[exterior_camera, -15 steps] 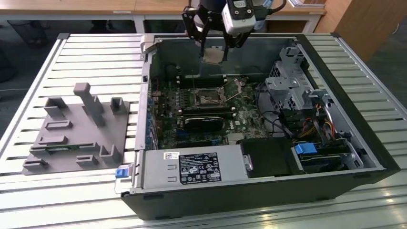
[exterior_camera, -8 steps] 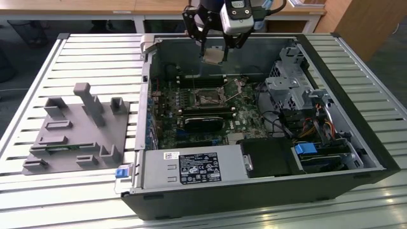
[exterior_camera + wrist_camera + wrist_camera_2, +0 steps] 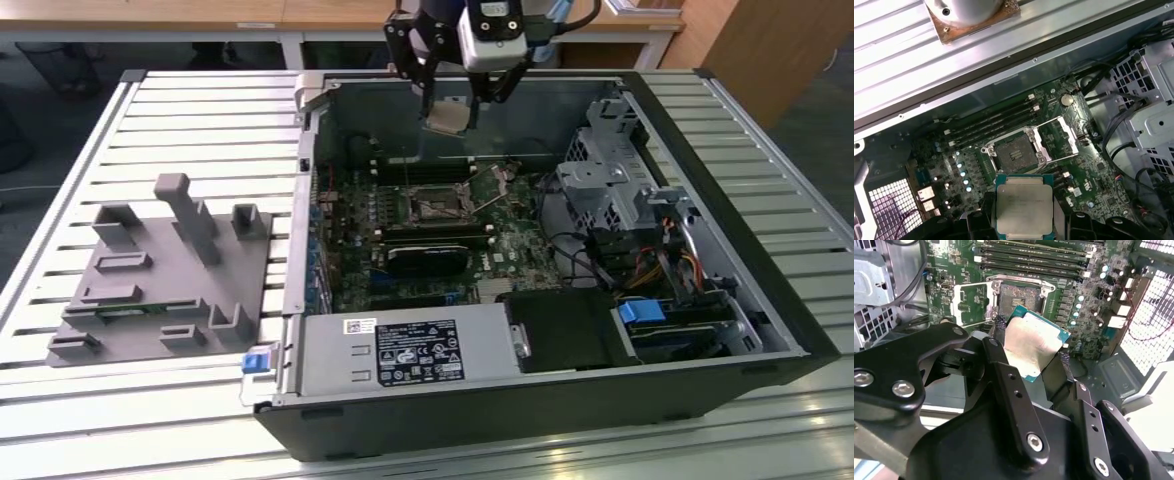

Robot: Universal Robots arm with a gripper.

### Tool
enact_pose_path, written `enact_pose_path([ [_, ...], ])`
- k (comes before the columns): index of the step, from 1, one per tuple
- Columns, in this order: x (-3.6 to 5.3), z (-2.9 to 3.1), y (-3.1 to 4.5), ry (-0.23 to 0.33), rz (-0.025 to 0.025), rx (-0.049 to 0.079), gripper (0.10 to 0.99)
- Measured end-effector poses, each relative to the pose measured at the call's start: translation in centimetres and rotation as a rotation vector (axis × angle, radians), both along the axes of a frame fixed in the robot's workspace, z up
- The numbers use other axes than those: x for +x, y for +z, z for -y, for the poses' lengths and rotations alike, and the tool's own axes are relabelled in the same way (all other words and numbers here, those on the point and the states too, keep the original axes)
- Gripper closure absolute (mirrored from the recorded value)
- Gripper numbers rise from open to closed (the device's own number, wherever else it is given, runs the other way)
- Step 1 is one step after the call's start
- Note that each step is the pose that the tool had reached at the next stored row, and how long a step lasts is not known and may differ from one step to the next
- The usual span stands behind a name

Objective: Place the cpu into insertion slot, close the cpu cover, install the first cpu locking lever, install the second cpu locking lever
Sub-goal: 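Place the cpu into insertion slot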

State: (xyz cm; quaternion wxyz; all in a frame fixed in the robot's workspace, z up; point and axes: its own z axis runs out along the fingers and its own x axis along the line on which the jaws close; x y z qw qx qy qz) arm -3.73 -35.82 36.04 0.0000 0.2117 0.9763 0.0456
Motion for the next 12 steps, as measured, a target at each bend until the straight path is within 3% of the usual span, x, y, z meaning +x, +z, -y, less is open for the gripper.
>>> enact_pose_path([
  [12,0.0,-0.01,-0.05,-0.108,0.0,0.0,0.545],
])
